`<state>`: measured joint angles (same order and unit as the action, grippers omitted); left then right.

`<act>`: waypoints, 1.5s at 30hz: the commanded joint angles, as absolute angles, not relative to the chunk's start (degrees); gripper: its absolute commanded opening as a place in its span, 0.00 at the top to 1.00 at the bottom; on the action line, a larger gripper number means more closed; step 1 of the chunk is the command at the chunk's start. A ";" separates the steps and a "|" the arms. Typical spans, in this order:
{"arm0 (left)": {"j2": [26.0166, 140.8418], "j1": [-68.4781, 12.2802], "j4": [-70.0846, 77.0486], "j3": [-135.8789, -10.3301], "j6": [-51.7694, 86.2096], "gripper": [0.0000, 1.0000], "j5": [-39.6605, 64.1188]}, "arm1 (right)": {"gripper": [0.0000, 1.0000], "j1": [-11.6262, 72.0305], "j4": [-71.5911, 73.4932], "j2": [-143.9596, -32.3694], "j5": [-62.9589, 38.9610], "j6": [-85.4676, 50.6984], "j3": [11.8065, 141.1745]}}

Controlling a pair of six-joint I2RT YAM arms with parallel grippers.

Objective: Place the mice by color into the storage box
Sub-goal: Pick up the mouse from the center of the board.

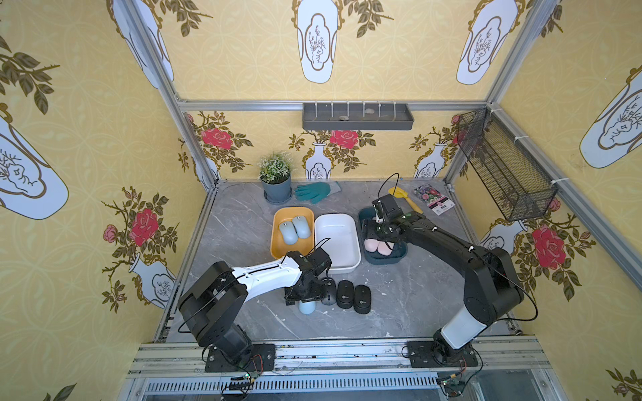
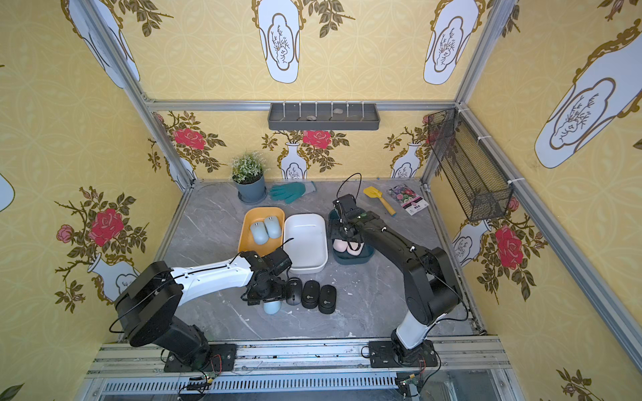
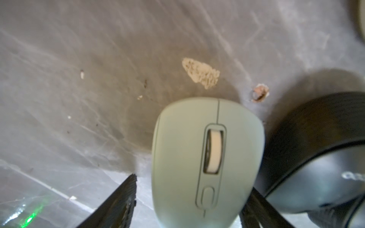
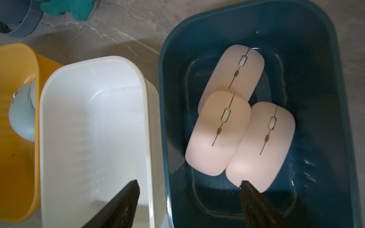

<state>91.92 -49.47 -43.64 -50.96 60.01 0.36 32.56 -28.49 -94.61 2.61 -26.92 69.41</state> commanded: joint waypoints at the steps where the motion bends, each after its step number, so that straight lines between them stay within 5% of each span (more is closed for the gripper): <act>1: 92.94 -49.31 -43.16 -51.11 58.06 0.21 -0.04 | 0.18 32.21 -27.86 -94.75 3.08 -26.24 69.18; 17: 90.59 -49.27 -42.09 -48.19 58.38 0.54 -0.60 | 0.17 32.20 -28.21 -94.99 2.73 -27.07 69.87; 35: 82.37 -48.39 -55.41 -58.04 56.26 0.55 -5.10 | 0.18 32.31 -27.96 -93.96 2.81 -27.50 69.54; 45: 81.33 -38.17 -64.09 -74.52 45.55 0.54 -10.10 | 0.18 31.82 -27.95 -90.60 3.36 -27.48 69.19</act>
<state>80.77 -40.14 -61.08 -72.40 50.57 -7.79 32.05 -28.42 -91.72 2.70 -27.40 69.08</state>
